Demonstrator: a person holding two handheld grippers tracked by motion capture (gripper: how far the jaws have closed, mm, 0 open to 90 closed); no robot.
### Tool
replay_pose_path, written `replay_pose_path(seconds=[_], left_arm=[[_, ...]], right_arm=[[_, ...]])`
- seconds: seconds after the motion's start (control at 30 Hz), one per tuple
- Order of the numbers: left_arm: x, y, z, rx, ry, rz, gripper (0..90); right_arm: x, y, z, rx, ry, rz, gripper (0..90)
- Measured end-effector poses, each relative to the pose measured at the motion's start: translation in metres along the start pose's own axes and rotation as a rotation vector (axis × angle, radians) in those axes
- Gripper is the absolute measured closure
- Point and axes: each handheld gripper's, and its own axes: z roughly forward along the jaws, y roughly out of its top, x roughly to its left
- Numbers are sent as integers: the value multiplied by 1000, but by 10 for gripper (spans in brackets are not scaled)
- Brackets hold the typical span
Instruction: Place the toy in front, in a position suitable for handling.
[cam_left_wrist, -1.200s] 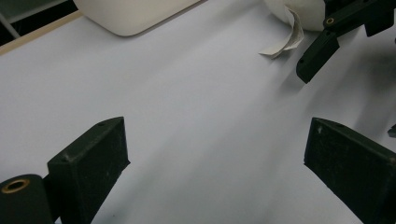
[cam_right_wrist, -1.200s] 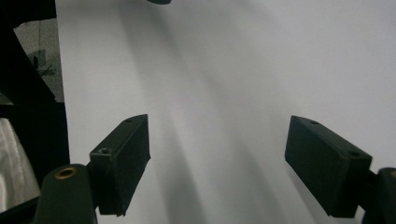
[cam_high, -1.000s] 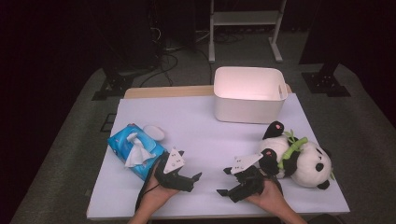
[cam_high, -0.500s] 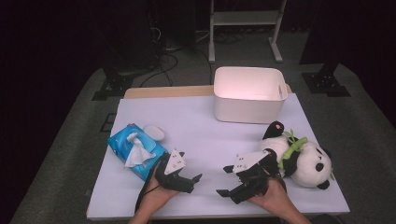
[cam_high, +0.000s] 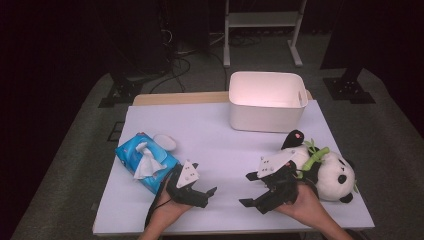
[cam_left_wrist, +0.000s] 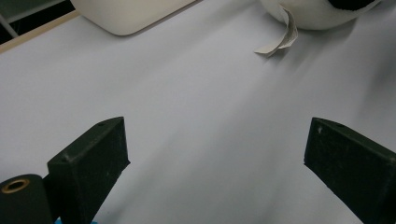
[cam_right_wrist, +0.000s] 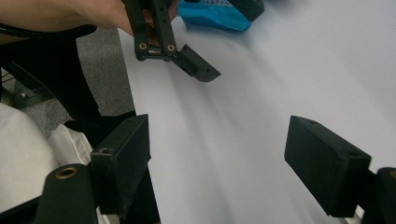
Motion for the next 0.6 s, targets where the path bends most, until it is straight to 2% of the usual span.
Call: replay_pose_path(seconds=[0.13, 0.37, 0.47, 0.6], left_arm=[[1, 0, -1, 0, 2, -4, 52], [2, -1, 0, 3, -4, -5, 51], [1, 0, 0, -3, -3, -8, 51], [1, 0, 0, -4, -4, -8, 52]], right_arm=[[-5, 3, -9, 18, -6, 4, 214], [-11, 7, -29, 41, -39, -21, 214], [-18, 6, -37, 58, -53, -10, 214], [-24, 3, -47, 49, -58, 9, 214]])
